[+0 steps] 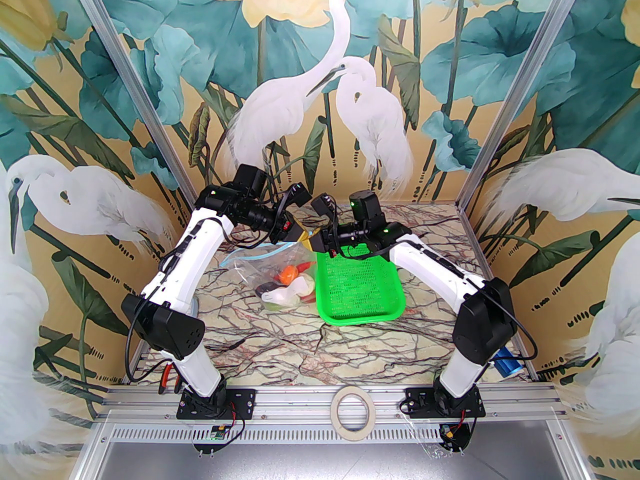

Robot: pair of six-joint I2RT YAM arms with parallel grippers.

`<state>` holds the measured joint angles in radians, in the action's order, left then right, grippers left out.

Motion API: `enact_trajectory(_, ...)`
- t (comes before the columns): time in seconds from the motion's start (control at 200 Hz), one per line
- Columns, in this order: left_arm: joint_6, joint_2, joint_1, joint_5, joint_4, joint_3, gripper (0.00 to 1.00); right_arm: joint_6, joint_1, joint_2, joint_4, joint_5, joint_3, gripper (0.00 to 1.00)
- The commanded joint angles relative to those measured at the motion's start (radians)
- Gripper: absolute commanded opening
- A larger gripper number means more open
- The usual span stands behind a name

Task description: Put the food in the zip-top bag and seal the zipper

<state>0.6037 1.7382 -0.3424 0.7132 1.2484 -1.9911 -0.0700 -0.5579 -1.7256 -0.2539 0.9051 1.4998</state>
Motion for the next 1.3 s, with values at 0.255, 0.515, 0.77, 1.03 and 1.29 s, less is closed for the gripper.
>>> enact_trajectory(0.255,0.012,-0.046,0.023,-0.071,0.076,-0.005,0.0,-0.04,0.033,0.075,0.089,-0.012,-0.025,0.0)
enact_trajectory(0.515,0.006,-0.061,0.03,-0.09,0.077,0.004,0.0,-0.048,0.042,0.086,0.099,-0.027,-0.036,0.0)
enact_trajectory(0.77,-0.051,-0.1,0.044,-0.14,0.031,0.049,0.0,-0.08,0.045,0.086,0.136,-0.048,-0.052,0.0)
enact_trajectory(1.03,-0.097,-0.128,0.062,-0.157,-0.002,0.072,0.0,-0.083,0.046,0.083,0.13,-0.058,-0.05,0.0)
enact_trajectory(1.29,-0.13,-0.147,0.073,-0.209,-0.018,0.112,0.0,-0.087,0.046,0.084,0.131,-0.075,-0.054,0.0)
